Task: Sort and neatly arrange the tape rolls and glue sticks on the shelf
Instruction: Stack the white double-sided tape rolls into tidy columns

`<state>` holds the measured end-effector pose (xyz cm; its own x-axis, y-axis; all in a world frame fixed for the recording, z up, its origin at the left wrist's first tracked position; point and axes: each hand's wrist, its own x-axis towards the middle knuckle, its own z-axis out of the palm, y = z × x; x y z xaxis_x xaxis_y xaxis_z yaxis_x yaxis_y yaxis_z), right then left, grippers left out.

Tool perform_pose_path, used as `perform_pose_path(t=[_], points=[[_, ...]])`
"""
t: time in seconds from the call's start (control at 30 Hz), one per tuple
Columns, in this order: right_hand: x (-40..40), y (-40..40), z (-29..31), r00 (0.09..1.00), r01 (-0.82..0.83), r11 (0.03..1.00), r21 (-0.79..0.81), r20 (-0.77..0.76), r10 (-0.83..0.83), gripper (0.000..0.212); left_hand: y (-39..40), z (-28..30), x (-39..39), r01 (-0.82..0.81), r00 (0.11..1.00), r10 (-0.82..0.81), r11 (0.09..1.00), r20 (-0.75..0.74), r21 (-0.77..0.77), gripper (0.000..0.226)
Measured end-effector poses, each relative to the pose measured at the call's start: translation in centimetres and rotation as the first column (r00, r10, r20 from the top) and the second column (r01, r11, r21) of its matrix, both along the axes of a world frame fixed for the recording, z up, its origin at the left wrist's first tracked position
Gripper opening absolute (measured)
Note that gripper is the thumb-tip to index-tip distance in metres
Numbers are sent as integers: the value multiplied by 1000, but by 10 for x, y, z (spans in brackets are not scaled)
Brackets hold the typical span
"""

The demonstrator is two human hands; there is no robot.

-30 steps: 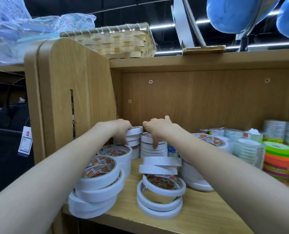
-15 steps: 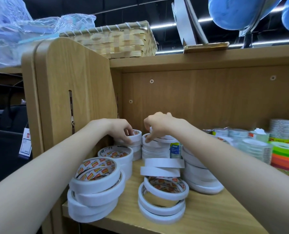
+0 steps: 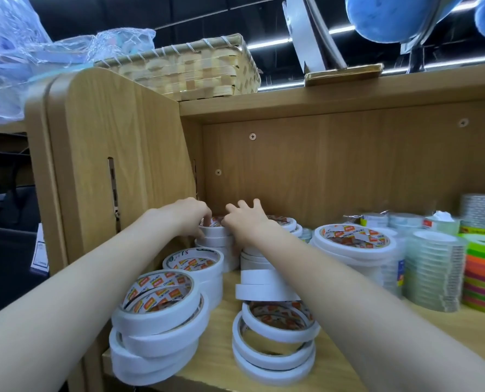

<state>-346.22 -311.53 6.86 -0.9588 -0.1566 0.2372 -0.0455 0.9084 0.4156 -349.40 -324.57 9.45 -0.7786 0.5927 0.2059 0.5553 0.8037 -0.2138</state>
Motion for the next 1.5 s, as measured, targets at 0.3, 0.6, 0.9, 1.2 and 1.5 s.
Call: perform_pose_path(t=[0.3, 0.6, 0.9, 1.2, 1.5], points=[[-5, 0, 13, 998, -68, 984, -164, -25, 65, 54, 3, -4, 1, 35, 996, -41, 996, -73, -84, 31], [17, 0, 33, 987, -160, 922, -354, -53, 151, 25, -20, 7, 23, 54, 997, -55, 998, -61, -11, 25], [80, -18, 18, 860, -60, 832, -551, 395, 324, 40, -62, 15, 85, 75, 979, -68, 997, 190, -27, 24], [76, -25, -6, 948, -116, 934, -339, 242, 205, 13, -91, -10, 144, 99, 906, -67, 994, 418, -55, 51], [78, -15, -2, 960, -31, 889, -457, 233, 154, 31, -87, -31, 130, 105, 931, -80, 993, 356, -50, 37]])
